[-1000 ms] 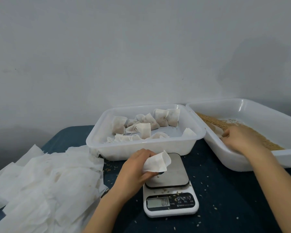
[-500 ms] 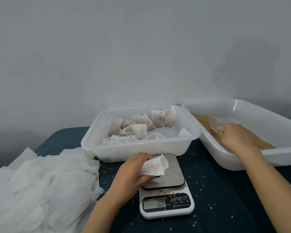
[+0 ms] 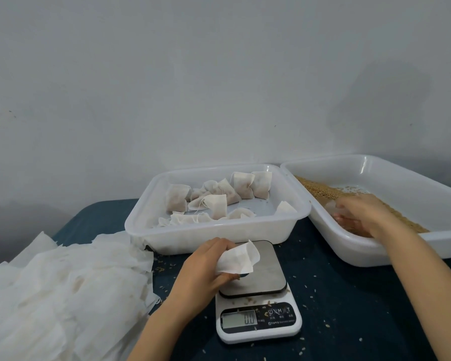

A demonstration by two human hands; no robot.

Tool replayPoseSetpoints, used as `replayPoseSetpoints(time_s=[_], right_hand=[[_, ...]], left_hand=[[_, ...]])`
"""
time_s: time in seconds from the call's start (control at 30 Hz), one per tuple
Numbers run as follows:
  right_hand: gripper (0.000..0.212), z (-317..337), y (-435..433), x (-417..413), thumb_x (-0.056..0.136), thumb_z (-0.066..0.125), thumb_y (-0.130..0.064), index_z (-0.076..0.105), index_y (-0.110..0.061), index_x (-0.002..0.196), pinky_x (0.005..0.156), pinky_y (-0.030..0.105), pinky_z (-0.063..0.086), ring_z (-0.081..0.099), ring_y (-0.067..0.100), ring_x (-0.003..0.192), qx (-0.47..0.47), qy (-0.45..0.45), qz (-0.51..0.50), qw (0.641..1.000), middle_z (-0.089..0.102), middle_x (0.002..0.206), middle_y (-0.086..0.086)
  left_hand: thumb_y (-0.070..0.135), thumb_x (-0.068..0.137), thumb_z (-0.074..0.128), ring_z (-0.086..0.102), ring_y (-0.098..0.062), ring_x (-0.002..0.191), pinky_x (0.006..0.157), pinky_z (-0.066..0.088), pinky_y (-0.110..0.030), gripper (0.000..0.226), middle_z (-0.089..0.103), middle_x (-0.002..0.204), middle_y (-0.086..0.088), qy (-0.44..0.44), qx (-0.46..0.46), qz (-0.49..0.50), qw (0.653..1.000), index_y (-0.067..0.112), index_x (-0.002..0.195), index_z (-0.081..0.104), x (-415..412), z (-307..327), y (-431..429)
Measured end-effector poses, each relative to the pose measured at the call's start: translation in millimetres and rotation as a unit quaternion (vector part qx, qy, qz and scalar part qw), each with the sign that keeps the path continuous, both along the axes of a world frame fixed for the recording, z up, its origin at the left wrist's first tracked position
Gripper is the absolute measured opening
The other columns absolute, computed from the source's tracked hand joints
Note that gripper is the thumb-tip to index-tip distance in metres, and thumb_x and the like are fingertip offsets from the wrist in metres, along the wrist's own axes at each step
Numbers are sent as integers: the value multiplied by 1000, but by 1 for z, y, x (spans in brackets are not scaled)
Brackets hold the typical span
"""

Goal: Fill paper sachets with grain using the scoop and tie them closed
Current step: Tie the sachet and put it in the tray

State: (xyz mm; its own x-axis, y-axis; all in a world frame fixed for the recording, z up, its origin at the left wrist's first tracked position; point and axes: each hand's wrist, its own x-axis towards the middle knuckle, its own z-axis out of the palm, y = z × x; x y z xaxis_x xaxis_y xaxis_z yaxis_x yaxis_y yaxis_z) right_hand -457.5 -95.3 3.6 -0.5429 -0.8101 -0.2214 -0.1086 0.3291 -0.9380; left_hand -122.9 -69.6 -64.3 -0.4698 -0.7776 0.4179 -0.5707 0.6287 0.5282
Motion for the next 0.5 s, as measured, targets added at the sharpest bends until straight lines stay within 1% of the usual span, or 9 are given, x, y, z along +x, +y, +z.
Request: replayPoseSetpoints(time_s=[0.07, 0.1, 0.13, 0.2, 0.27, 0.33, 0.4, 0.47, 0.5], right_hand=[[11, 0, 0, -5, 92, 61, -3, 65, 0, 102, 50, 24, 59, 70, 21, 74, -65, -102, -26, 992, 69, 89, 14], [14, -1, 0, -8, 94, 60, -4, 63, 1, 106, 53, 23, 59, 71, 23, 80, -101, -138, -30, 985, 69, 95, 18], [15, -1, 1, -11, 94, 60, -6, 62, 1, 107, 56, 22, 60, 72, 24, 86, -132, -165, -33, 977, 70, 95, 21], [10, -2, 3, -14, 93, 63, -7, 63, -1, 100, 61, 20, 60, 71, 25, 93, -170, -192, -50, 965, 71, 97, 23], [6, -3, 3, -16, 92, 65, -7, 62, -2, 94, 64, 20, 60, 71, 24, 91, -194, -193, -83, 958, 68, 105, 23], [11, -3, 3, -17, 92, 64, -8, 61, -1, 99, 62, 19, 59, 71, 21, 85, -220, -195, -123, 948, 66, 110, 20], [18, -3, 4, -18, 94, 62, -11, 59, 0, 108, 59, 19, 59, 73, 19, 78, -241, -204, -164, 935, 67, 106, 19], [18, -3, 5, -19, 97, 58, -14, 56, -1, 109, 57, 19, 57, 73, 15, 66, -267, -215, -191, 920, 69, 96, 19], [22, -3, 6, -20, 98, 56, -16, 53, -1, 114, 58, 20, 58, 73, 14, 63, -280, -223, -203, 911, 69, 91, 18]], left_hand=[[59, 76, 50, 50, 7, 94, 74, 37, -10, 21, 55, 97, 29, -1, 4, 2, 1000, 51, 95, 46, 0, 0, 0], [60, 76, 50, 50, 7, 94, 75, 37, -10, 22, 55, 98, 30, -3, 6, 3, 1000, 51, 96, 46, 0, 0, 0], [60, 76, 50, 50, 8, 95, 75, 37, -10, 22, 55, 98, 30, -4, 8, 3, 1000, 51, 96, 46, 0, -1, 0], [61, 76, 49, 50, 7, 97, 76, 37, -10, 23, 55, 100, 29, -5, 12, 2, 1000, 51, 97, 46, -1, -1, 0], [60, 76, 49, 50, 7, 97, 77, 36, -10, 23, 56, 100, 29, -3, 15, 1, 1000, 51, 97, 46, -1, -1, 0], [59, 76, 49, 51, 6, 96, 76, 37, -11, 22, 57, 99, 28, 7, 17, 1, 1000, 51, 96, 47, -1, 0, 1], [59, 76, 51, 53, 4, 94, 74, 38, -12, 21, 58, 97, 28, 23, 22, 2, 999, 51, 95, 48, 0, 1, 1], [60, 75, 51, 54, 1, 93, 74, 39, -13, 22, 58, 96, 27, 34, 27, 5, 999, 51, 95, 48, -1, 1, 1], [60, 74, 51, 54, 1, 93, 74, 40, -14, 23, 58, 96, 26, 33, 28, 7, 999, 51, 95, 48, -1, 1, 1]])
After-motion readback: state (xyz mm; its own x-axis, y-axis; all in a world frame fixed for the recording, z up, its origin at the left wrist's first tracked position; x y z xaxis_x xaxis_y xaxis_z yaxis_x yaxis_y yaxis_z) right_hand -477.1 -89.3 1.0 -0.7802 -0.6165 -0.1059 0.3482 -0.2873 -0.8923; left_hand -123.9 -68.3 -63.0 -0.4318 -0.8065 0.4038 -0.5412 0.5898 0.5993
